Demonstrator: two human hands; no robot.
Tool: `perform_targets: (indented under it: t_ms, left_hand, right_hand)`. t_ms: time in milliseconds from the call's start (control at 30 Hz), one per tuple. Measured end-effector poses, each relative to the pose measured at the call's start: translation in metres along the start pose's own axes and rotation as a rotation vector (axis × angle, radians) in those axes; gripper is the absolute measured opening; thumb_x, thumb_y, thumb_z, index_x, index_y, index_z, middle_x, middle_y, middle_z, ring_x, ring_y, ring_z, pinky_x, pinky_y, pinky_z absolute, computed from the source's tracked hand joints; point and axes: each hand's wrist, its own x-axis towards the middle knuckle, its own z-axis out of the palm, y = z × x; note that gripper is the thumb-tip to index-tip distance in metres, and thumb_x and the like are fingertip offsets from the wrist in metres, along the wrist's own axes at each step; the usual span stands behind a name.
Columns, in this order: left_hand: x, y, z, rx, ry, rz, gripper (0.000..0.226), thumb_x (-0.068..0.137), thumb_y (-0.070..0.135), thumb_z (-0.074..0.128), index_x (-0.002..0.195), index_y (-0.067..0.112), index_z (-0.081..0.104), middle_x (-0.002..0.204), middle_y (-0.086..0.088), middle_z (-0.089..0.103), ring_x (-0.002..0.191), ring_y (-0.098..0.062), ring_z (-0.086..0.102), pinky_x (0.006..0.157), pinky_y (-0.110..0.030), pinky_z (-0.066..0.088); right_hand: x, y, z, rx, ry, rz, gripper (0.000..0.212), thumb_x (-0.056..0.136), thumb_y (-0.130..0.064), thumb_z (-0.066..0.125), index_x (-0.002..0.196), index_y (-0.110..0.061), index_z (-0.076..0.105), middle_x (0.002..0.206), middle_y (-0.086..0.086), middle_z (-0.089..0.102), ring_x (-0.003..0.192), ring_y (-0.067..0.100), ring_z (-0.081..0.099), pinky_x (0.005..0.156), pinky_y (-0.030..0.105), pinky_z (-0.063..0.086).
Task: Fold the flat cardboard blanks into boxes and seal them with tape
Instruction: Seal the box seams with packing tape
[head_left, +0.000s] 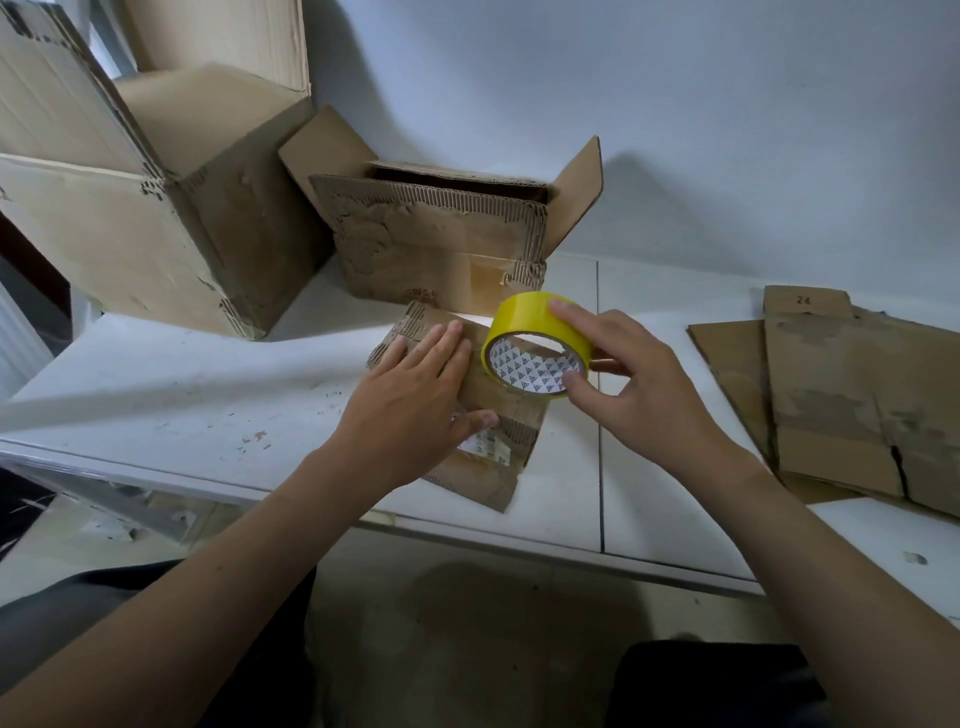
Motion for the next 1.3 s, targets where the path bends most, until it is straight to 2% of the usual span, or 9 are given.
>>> perform_targets:
  t_ms: [100, 300, 400, 567, 800, 900, 1067, 1167, 1300]
  left_hand:
    - [-0.002, 0.007, -0.001, -0.018, -0.001, -0.03, 0.094, 0.09, 0.074, 0.0, 0.162, 0.013, 0.007, 0.169, -0.003, -0.003, 0.156, -0.016, -0.002, 0.127, -0.041, 0.005]
    - [-0.003, 0.02, 0.013, 0.062, 0.063, -0.064, 0.097, 0.089, 0.074, 0.01, 0.157, 0.007, 0.028, 0.165, -0.018, 0.022, 0.153, -0.033, 0.022, 0.122, -0.053, 0.024]
    - [0.0, 0.019, 0.008, 0.049, 0.043, -0.052, 0.099, 0.085, 0.078, 0.003, 0.161, 0.016, 0.019, 0.167, -0.015, 0.014, 0.155, -0.032, 0.016, 0.123, -0.052, 0.019]
    - [-0.002, 0.021, 0.009, 0.062, 0.028, -0.084, 0.1, 0.084, 0.078, -0.002, 0.162, 0.016, 0.013, 0.169, -0.014, 0.007, 0.156, -0.031, 0.009, 0.126, -0.051, 0.013]
    - [0.002, 0.031, 0.002, 0.111, -0.028, -0.074, 0.114, 0.067, 0.094, -0.006, 0.161, 0.03, 0.004, 0.165, -0.026, 0.01, 0.151, -0.046, 0.015, 0.118, -0.066, 0.018]
    - [0.003, 0.036, -0.001, 0.117, -0.058, -0.065, 0.131, 0.053, 0.099, -0.007, 0.161, 0.025, -0.003, 0.168, -0.021, -0.003, 0.154, -0.043, 0.004, 0.121, -0.064, 0.011]
    - [0.01, 0.037, -0.003, 0.123, -0.086, 0.081, 0.139, 0.055, 0.098, -0.005, 0.158, 0.005, -0.012, 0.167, -0.013, -0.016, 0.156, -0.025, -0.013, 0.127, -0.048, 0.003]
    - [0.01, 0.038, -0.001, 0.116, -0.09, 0.08, 0.141, 0.049, 0.098, -0.006, 0.159, 0.01, -0.011, 0.168, -0.013, -0.014, 0.156, -0.028, -0.011, 0.126, -0.051, 0.005]
    - [0.01, 0.039, -0.001, 0.122, -0.105, 0.073, 0.141, 0.048, 0.098, -0.008, 0.159, 0.013, -0.012, 0.167, -0.014, -0.016, 0.155, -0.03, -0.011, 0.125, -0.055, 0.007]
  right_hand:
    - [0.001, 0.0, -0.012, -0.069, 0.002, 0.013, 0.065, 0.083, -0.025, 0.068, 0.143, -0.045, 0.05, 0.097, -0.003, 0.056, 0.093, 0.015, 0.057, 0.08, 0.039, 0.057]
    - [-0.008, 0.007, -0.028, -0.092, -0.055, 0.022, 0.062, 0.087, -0.03, 0.067, 0.143, -0.051, 0.049, 0.105, -0.008, 0.052, 0.097, 0.016, 0.057, 0.067, 0.04, 0.06]
    - [-0.01, 0.007, -0.029, -0.091, -0.039, 0.002, 0.059, 0.086, -0.037, 0.062, 0.142, -0.051, 0.049, 0.106, -0.01, 0.051, 0.098, 0.016, 0.056, 0.065, 0.039, 0.059]
    - [-0.012, 0.019, -0.049, -0.189, -0.083, 0.022, 0.061, 0.088, -0.017, 0.071, 0.137, -0.049, 0.056, 0.111, -0.011, 0.051, 0.103, 0.019, 0.056, 0.067, 0.042, 0.059]
    - [-0.015, 0.022, -0.051, -0.119, -0.076, -0.008, 0.055, 0.093, -0.02, 0.067, 0.143, -0.037, 0.054, 0.12, -0.007, 0.054, 0.113, 0.018, 0.056, 0.08, 0.039, 0.06]
    - [-0.018, 0.026, -0.048, -0.076, -0.082, -0.003, 0.056, 0.095, -0.016, 0.068, 0.144, -0.037, 0.053, 0.12, -0.003, 0.054, 0.113, 0.018, 0.056, 0.084, 0.038, 0.059]
    - [-0.019, 0.03, -0.047, -0.043, -0.105, 0.005, 0.057, 0.097, -0.018, 0.066, 0.144, -0.044, 0.048, 0.123, -0.005, 0.052, 0.116, 0.016, 0.054, 0.087, 0.037, 0.058]
    - [-0.02, 0.029, -0.046, -0.036, -0.093, -0.002, 0.063, 0.095, -0.013, 0.068, 0.145, -0.045, 0.047, 0.119, -0.006, 0.051, 0.114, 0.017, 0.054, 0.083, 0.038, 0.059]
    - [-0.021, 0.031, -0.048, -0.127, -0.093, -0.02, 0.064, 0.09, -0.013, 0.068, 0.142, -0.046, 0.051, 0.112, -0.007, 0.049, 0.101, 0.018, 0.054, 0.062, 0.031, 0.055]
